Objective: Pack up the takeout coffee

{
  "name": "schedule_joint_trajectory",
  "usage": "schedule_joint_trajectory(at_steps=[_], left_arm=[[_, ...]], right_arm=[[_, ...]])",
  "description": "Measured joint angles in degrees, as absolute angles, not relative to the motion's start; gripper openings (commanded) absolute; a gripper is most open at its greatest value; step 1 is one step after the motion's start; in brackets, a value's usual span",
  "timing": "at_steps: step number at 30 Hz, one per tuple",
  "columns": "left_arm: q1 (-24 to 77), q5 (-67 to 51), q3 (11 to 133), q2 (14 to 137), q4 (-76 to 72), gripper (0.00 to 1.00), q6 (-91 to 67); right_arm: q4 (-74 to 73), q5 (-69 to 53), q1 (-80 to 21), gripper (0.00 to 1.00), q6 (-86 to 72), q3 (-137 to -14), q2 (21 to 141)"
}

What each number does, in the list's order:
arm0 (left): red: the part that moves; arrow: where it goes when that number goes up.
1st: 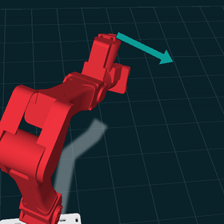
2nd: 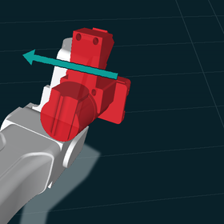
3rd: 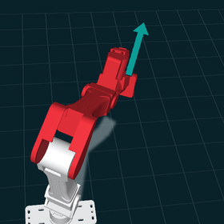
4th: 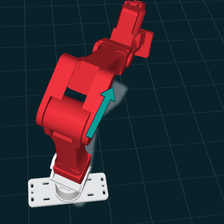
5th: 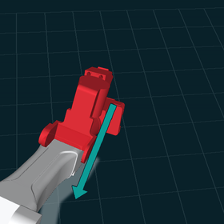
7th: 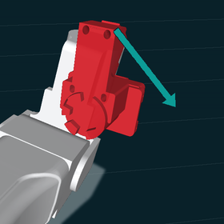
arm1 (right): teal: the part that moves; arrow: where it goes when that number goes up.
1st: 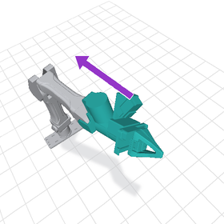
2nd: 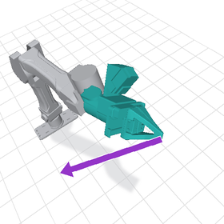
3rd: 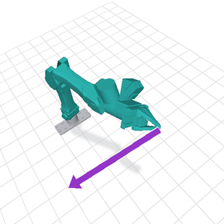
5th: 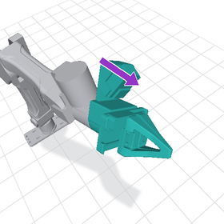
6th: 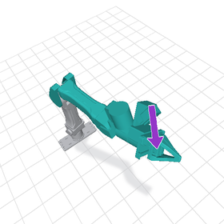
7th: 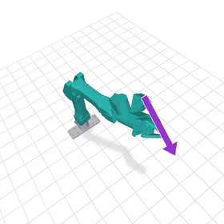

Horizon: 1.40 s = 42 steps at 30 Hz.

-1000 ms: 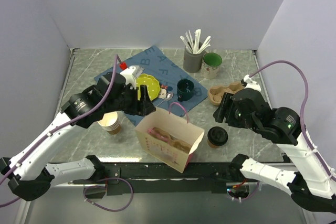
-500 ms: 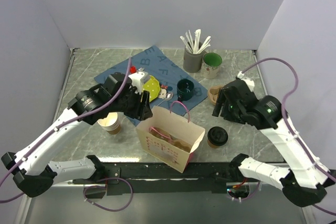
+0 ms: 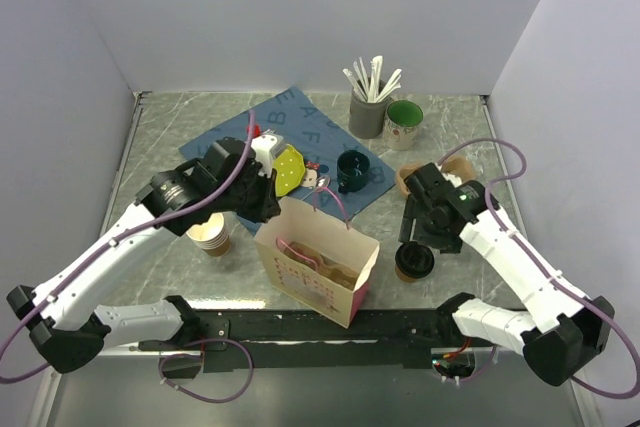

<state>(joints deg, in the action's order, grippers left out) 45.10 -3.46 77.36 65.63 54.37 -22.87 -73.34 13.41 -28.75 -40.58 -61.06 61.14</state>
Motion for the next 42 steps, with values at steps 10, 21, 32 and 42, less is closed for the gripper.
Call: schedule_joint_trajectory(at_steps=[10,21,32,42], left_arm=[[45.10,-1.15,76.12,61.71,55.46,0.29,-27.64],[45.10,0.78,76.12,61.76,55.99,0.54,-28.08],[45.10,2.04,76.14,61.52,57.21,0.62,-27.68],[45.10,2.28,76.14,60.84,57.30,0.63,-27.46]], right_arm=[[-67.70,10.02,-28.29,0.90,-42.37,-52.53,61.34],[-65.52,9.85,-28.27,0.87,-47.35,-51.05,60.25],[-68.34,11.38,-28.25,0.87,-48.21,-52.99,60.10],[-68.69,11.00,-30.81,0.88,-48.95,-52.99,60.14]])
